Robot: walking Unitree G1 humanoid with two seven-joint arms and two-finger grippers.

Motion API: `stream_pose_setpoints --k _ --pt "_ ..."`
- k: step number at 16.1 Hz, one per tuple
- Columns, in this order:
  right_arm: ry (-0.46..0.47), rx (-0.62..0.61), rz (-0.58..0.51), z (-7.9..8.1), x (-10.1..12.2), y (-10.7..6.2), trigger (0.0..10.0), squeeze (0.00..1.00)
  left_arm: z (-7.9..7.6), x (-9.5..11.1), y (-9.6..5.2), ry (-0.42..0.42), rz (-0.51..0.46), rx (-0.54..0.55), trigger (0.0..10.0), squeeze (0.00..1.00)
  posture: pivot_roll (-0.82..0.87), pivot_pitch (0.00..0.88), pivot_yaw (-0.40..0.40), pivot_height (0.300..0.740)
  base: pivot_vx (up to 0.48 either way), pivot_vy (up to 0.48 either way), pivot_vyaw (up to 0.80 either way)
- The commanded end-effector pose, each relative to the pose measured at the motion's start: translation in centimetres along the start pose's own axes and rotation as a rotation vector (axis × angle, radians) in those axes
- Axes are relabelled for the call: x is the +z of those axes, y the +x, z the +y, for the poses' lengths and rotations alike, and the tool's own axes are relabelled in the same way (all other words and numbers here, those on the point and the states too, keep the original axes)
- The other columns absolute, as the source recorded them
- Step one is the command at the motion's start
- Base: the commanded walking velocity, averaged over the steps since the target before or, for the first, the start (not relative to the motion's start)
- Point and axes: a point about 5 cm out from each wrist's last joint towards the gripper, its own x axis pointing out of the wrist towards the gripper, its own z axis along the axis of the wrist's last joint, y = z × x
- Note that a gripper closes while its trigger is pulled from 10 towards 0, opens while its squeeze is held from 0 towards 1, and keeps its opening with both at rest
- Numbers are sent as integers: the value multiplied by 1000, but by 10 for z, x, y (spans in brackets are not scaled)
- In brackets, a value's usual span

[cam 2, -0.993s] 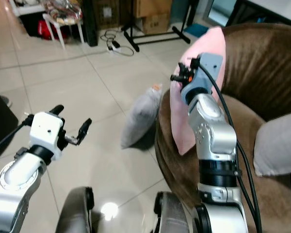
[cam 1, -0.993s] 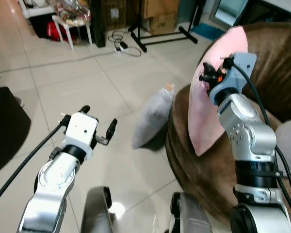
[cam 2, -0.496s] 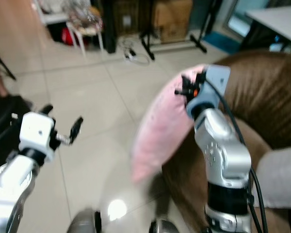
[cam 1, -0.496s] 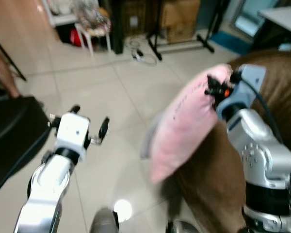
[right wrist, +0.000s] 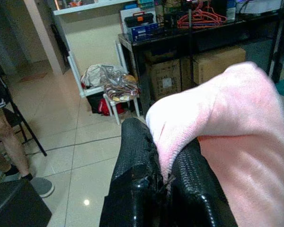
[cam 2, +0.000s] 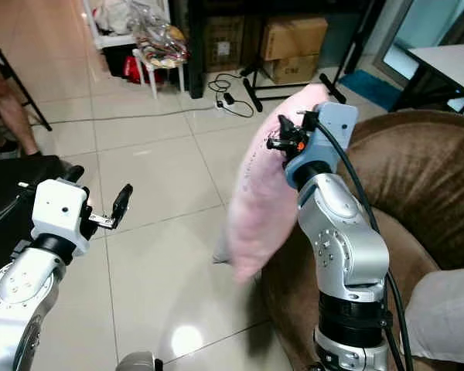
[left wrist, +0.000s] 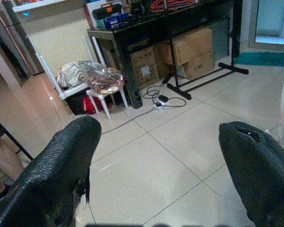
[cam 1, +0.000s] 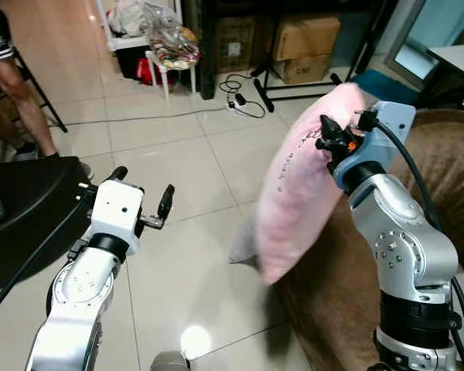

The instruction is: Move the pillow to the sofa from floor

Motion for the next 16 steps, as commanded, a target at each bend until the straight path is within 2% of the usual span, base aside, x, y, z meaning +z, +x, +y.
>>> stream_pose_setpoints --k 1,4,11,13,16 --pt "4 22 -31 4 7 -1 10000 0 -1 2 0 -8 -10 4 10000 0 -8 0 -64 740 0 0 0" --pt "33 31 3 6 -1 -1 10000 0 2 2 0 -16 -4 20 10000 0 0 0 -61 740 0 0 -800" --pt "15 69 -15 14 -2 -1 10000 0 2 3 3 -30 2 14 10000 0 -4 0 -51 740 0 0 -793" --pt "1 114 3 19 -5 -2 10000 0 5 5 4 -22 -15 38 10000 0 -3 0 -50 740 0 0 -794" --pt "-22 134 29 23 -12 -3 10000 0 7 4 5 4 3 68 10000 0 -2 0 -51 740 0 0 -165"
